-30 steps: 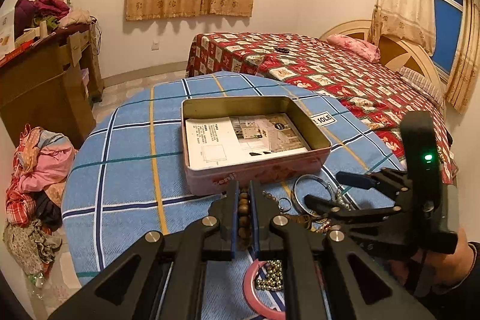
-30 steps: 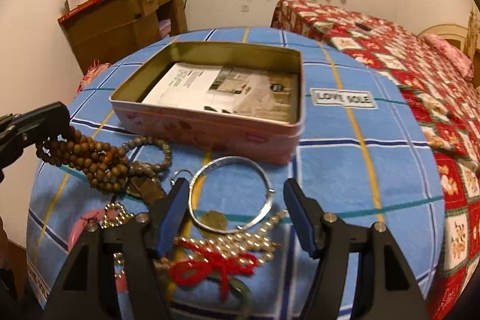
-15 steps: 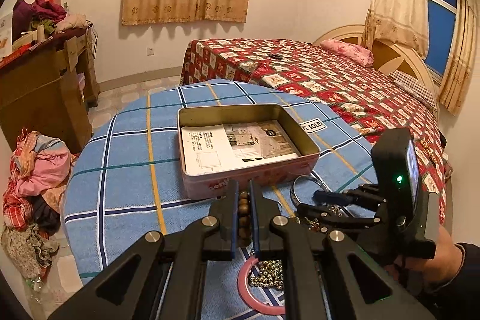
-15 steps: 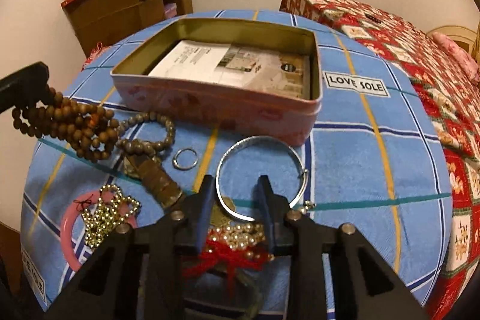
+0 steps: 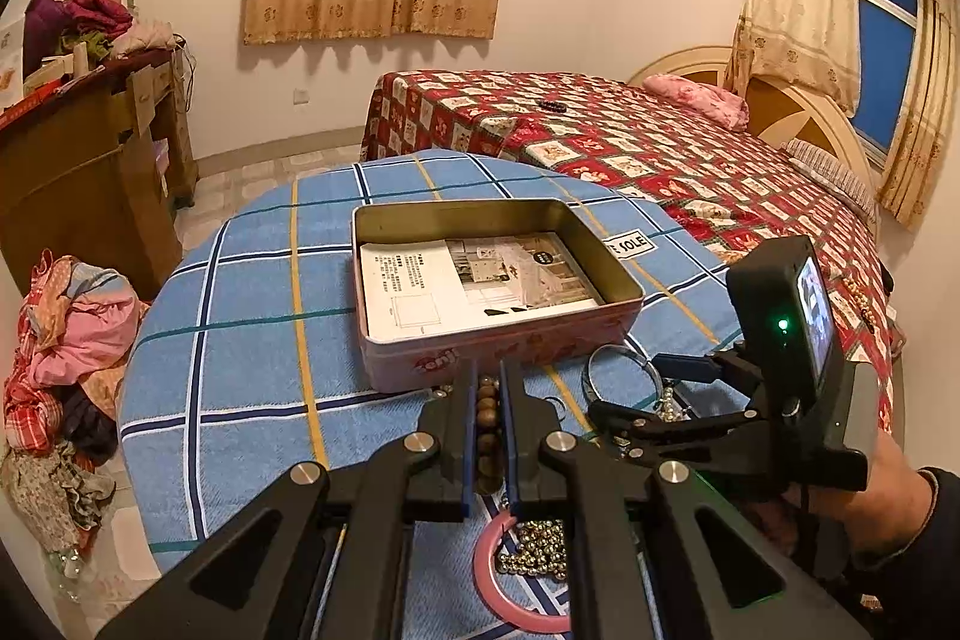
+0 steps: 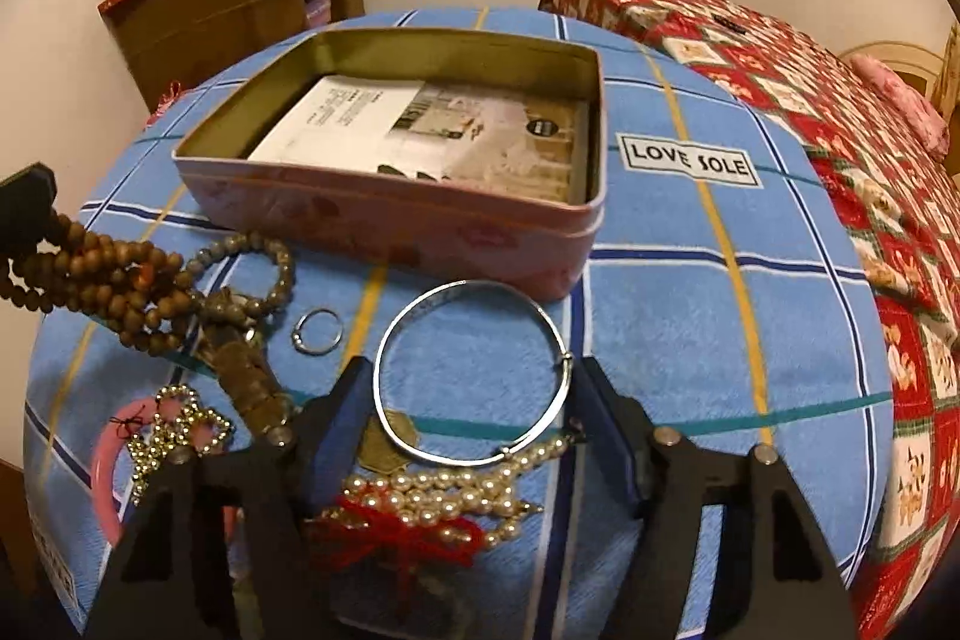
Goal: Organize jewelry
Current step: 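Carry the wooden beads and silver bangle over the pink tin with both tools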
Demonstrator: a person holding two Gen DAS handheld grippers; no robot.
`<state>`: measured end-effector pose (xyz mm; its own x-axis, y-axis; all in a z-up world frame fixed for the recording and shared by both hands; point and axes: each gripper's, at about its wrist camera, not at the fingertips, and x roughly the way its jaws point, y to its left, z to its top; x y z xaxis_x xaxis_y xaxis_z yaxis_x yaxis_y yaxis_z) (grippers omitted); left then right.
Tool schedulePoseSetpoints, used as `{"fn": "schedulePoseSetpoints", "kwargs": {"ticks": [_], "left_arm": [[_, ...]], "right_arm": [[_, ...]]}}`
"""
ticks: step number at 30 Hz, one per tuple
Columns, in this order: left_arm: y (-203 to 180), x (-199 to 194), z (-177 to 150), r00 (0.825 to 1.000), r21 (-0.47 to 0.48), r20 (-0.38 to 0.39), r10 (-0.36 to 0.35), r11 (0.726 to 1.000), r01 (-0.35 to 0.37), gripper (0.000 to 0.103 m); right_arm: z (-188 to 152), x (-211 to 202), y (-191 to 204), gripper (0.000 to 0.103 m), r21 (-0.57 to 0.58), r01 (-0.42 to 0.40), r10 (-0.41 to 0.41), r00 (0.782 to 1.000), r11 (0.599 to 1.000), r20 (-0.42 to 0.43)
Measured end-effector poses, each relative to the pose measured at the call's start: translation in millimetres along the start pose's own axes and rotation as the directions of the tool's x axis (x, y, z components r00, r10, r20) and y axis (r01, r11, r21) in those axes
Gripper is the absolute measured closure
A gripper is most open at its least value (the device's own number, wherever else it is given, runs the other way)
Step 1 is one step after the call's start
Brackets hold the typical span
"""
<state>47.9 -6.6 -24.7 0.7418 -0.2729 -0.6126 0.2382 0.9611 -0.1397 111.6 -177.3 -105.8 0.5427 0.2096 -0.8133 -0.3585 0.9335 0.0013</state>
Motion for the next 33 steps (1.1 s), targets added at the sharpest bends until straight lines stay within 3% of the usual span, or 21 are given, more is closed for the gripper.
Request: {"fn": "schedulePoseSetpoints", "kwargs": {"ticks": [8, 15, 27, 33], "left_arm": [[2, -17, 10, 0.999, 0.01, 0.044, -0.003, 1.0, 0.003, 0.097], [5, -21, 34, 0.997, 0.021, 0.077, -0.006, 1.0, 0.004, 0.097], [8, 7, 71, 0.996, 0.069, 0.087, 0.036, 0.997, -0.042, 0.097], [15, 41, 86, 0.994, 0.083, 0.075, 0.081, 0.993, -0.088, 0.097]], "right_arm": [[-4, -35, 2, 0.033, 0.003, -0.036, 0.035, 0.994, 0.999, 0.107], [21, -64, 4, 0.033, -0.017, -0.032, 0.035, 0.979, 0.999, 0.203], [56, -43, -8, 0.033, -0.034, -0.026, 0.032, 0.976, 0.999, 0.214], [77, -28, -12, 0.033, -0.04, -0.016, 0.024, 0.978, 0.999, 0.209]]}}
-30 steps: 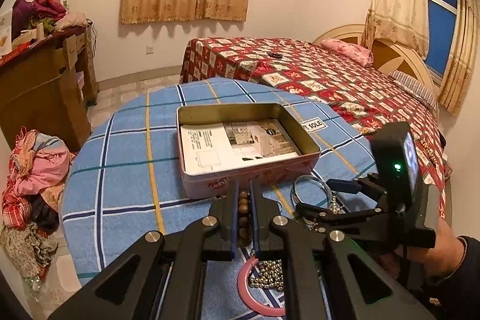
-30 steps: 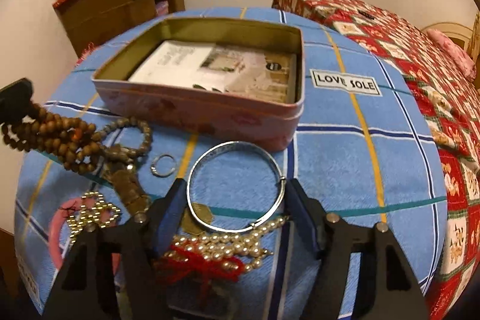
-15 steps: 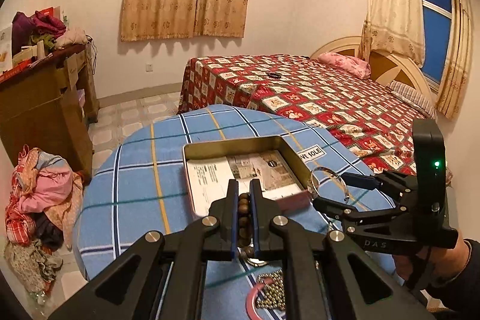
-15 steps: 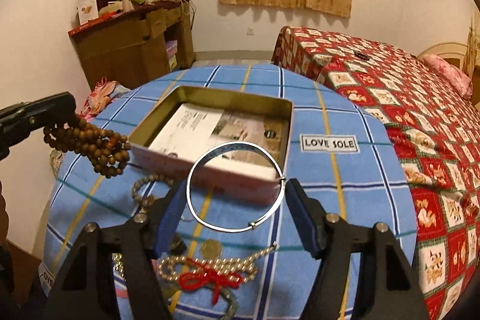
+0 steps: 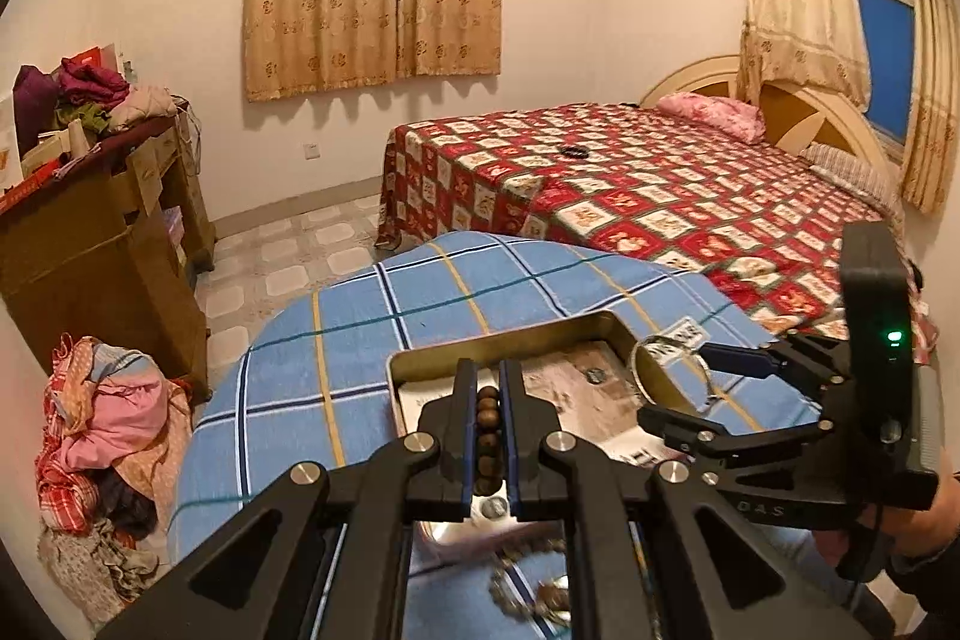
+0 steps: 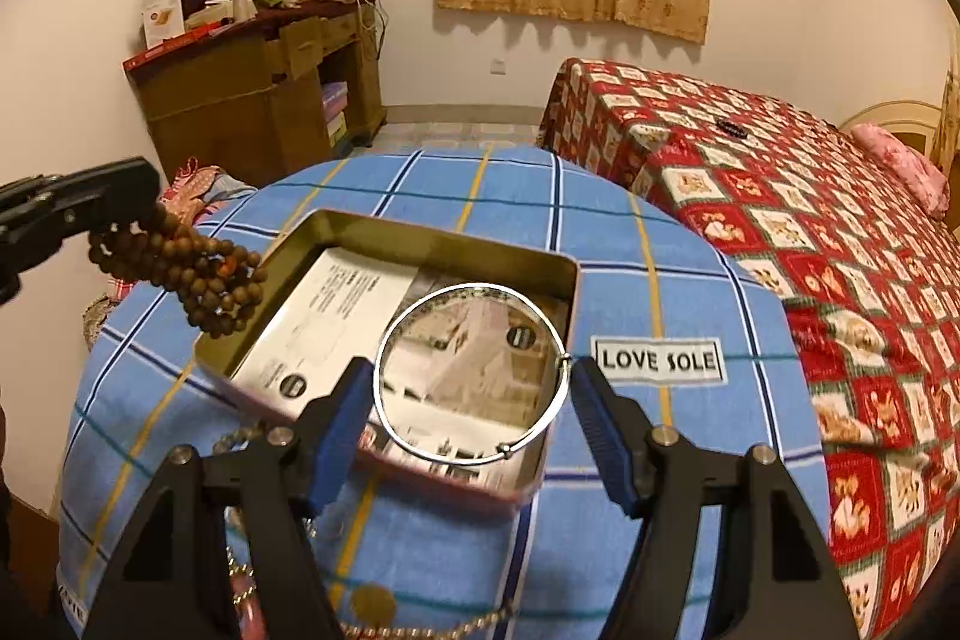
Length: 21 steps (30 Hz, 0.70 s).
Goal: Organize jewelry
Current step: 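Carry the wooden beads and silver bangle over the pink tin with both tools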
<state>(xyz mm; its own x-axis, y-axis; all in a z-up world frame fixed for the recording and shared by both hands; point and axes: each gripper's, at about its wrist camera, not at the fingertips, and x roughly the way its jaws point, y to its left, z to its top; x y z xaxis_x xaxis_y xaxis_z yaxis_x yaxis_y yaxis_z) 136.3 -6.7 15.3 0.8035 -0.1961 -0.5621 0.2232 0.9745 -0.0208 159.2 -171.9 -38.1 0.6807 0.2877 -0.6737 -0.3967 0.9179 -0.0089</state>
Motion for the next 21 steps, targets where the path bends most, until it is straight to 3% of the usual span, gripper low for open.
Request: {"fn": "schedulePoseSetpoints", "kwargs": {"ticks": [10, 21], "left_arm": [[7, 49, -1, 0.998, -0.01, -0.051, 0.039, 0.999, -0.039, 0.097], [6, 74, -8, 0.993, 0.013, -0.1, 0.059, 0.998, -0.058, 0.096]], "right_arm": [[12, 32, -5, 0.033, 0.001, 0.01, -0.01, 1.0, 1.0, -0.03], [12, 53, -9, 0.033, -0.018, 0.041, -0.042, 0.997, 0.999, -0.066]]}}
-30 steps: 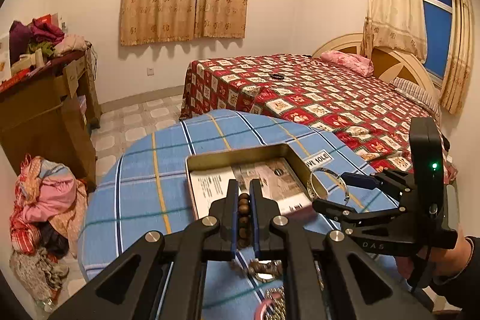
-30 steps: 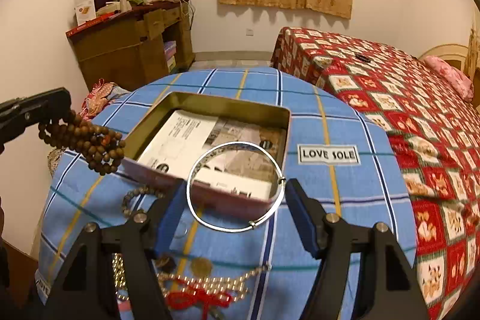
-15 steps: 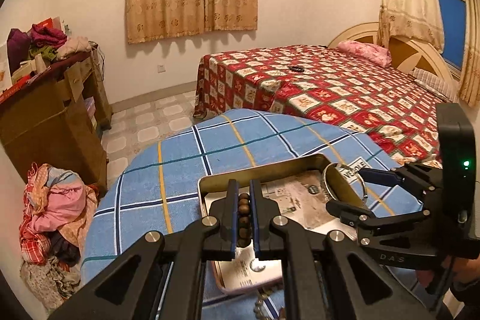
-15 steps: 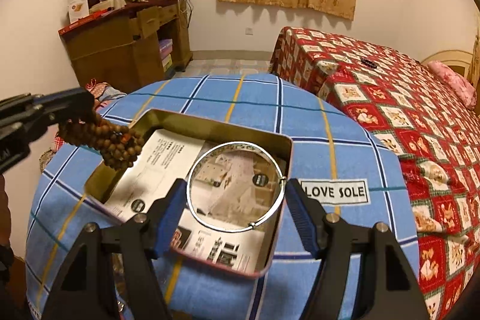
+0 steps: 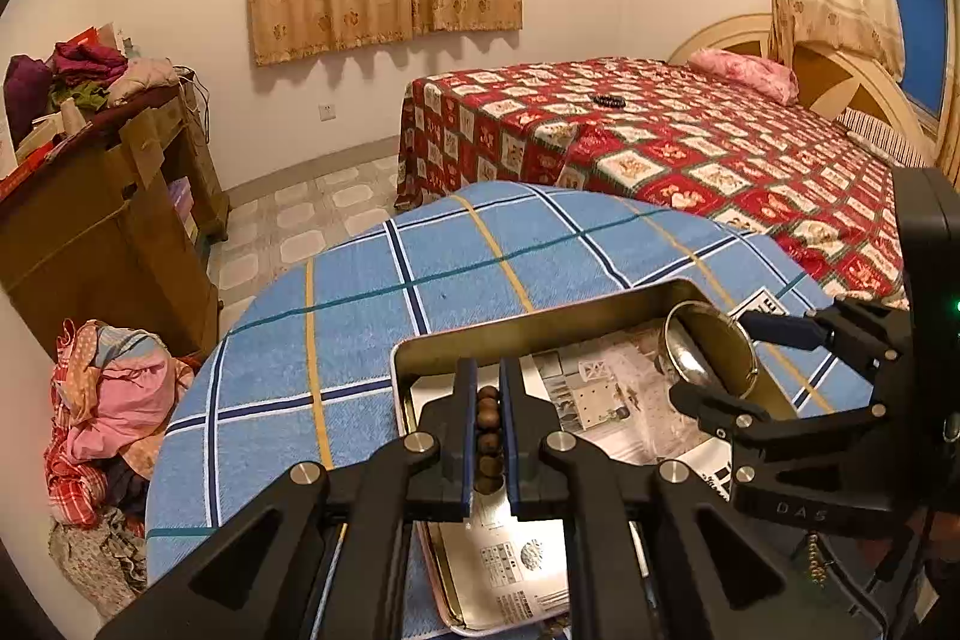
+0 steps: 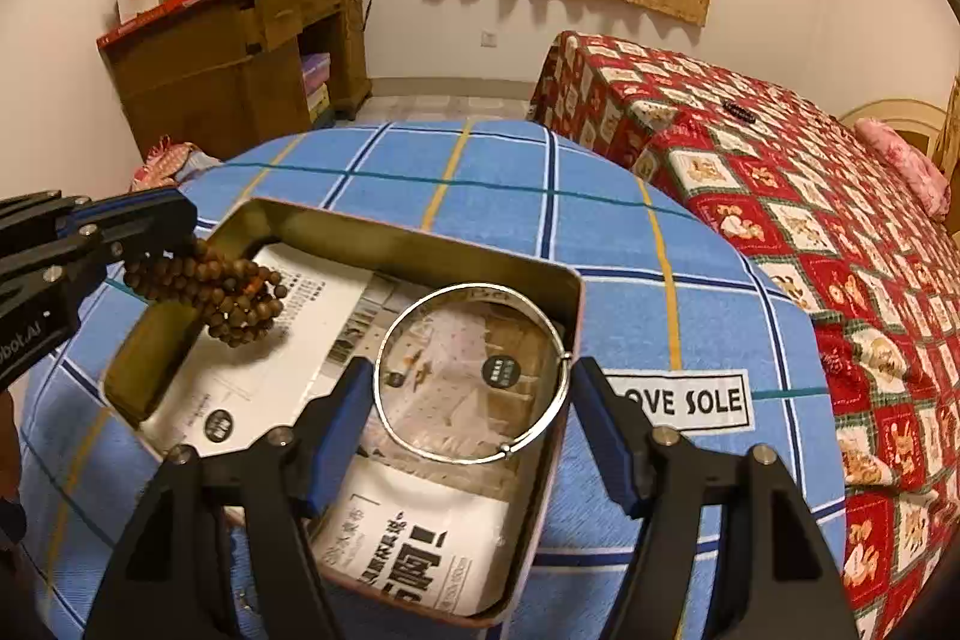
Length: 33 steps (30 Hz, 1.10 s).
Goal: Organize jewelry
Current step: 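Carry the wooden beads and silver bangle over the pink tin with both tools, then open the left tool dropping the beads while the right tool releases the bangle into the tin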
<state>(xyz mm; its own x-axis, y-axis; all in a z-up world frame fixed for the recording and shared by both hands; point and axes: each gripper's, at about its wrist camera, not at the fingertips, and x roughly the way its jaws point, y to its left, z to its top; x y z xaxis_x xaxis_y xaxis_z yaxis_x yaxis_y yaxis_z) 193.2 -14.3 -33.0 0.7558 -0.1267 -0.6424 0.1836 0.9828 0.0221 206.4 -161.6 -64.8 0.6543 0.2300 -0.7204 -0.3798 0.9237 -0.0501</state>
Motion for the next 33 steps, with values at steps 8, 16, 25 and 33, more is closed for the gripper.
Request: {"fn": "schedulePoseSetpoints", "kwargs": {"ticks": [8, 16, 25, 33], "left_arm": [[0, 6, -2, 1.0, 0.011, -0.015, -0.002, 1.0, 0.003, 0.096], [-2, 9, -4, 0.998, 0.033, -0.036, 0.057, 0.998, -0.056, 0.091], [3, 0, -6, 0.996, 0.013, -0.001, 0.084, 0.996, -0.084, 0.03], [3, 0, -9, 0.996, 0.008, -0.01, 0.091, 0.996, -0.091, 0.03]], "right_arm": [[3, 5, 3, 0.033, -0.034, 0.024, -0.024, 1.0, 0.999, -0.003], [3, 1, 8, 0.032, -0.061, 0.014, -0.013, 1.0, 0.998, 0.017], [-3, -6, 8, 0.027, -0.053, 0.028, -0.027, 0.999, 0.998, 0.028], [-11, -18, 8, 0.019, -0.046, 0.036, -0.034, 0.999, 0.998, 0.043]]}}
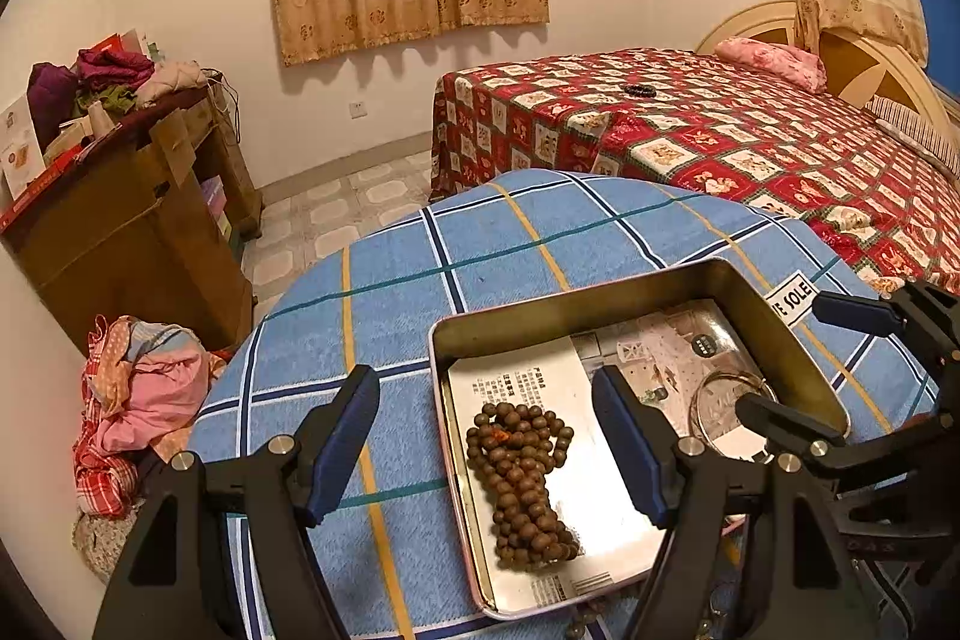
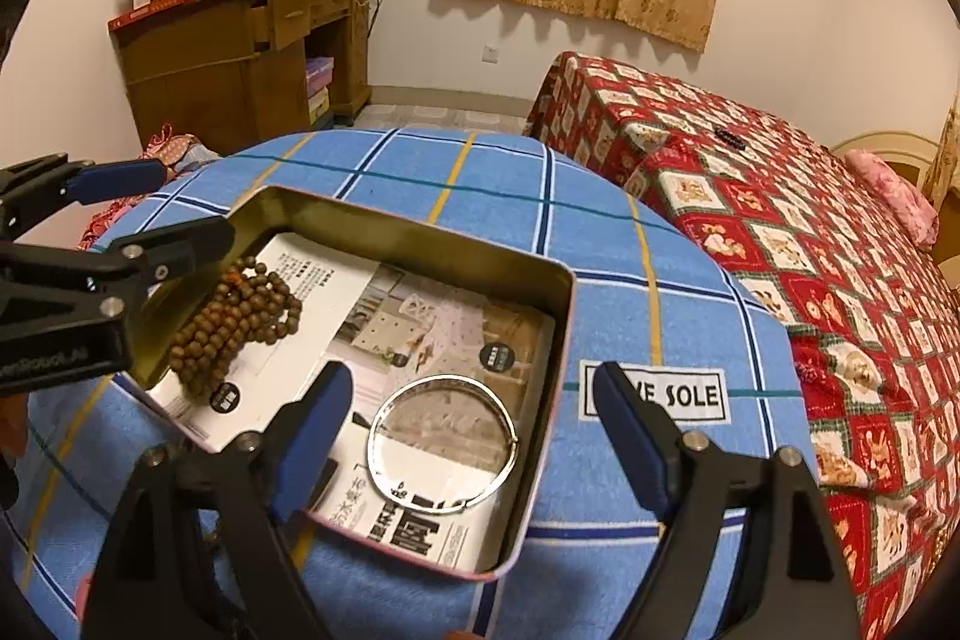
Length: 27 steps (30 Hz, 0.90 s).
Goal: Organize jewelry
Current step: 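Open the left tool dropping the beads while the right tool releases the bangle into the tin, then move both open tools back over the remaining jewelry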
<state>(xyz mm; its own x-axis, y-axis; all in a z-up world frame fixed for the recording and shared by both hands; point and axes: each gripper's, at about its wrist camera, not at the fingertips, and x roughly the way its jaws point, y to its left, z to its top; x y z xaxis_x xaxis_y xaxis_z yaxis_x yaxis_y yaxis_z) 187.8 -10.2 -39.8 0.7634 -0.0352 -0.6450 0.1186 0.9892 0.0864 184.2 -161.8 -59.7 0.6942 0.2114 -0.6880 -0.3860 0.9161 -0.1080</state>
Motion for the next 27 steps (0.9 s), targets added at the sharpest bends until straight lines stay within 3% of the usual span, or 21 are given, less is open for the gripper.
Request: {"fn": "schedulePoseSetpoints", "kwargs": {"ticks": [15, 20, 27], "left_arm": [[6, -29, -21, 1.0, -0.01, 0.016, 0.004, 1.0, -0.003, 0.03], [13, -53, -54, 1.0, -0.044, -0.004, 0.027, 0.999, -0.027, 0.03], [11, -75, -94, 0.999, -0.071, -0.044, 0.008, 0.997, -0.011, 0.03]], "right_arm": [[-20, -16, -4, 0.019, 0.048, -0.004, 0.005, 1.0, 0.999, -0.013], [-45, -34, -9, 0.018, 0.082, -0.001, 0.004, 1.0, 0.997, -0.03], [-68, -58, -10, 0.018, 0.099, 0.001, 0.002, 1.0, 0.995, -0.027]]}}
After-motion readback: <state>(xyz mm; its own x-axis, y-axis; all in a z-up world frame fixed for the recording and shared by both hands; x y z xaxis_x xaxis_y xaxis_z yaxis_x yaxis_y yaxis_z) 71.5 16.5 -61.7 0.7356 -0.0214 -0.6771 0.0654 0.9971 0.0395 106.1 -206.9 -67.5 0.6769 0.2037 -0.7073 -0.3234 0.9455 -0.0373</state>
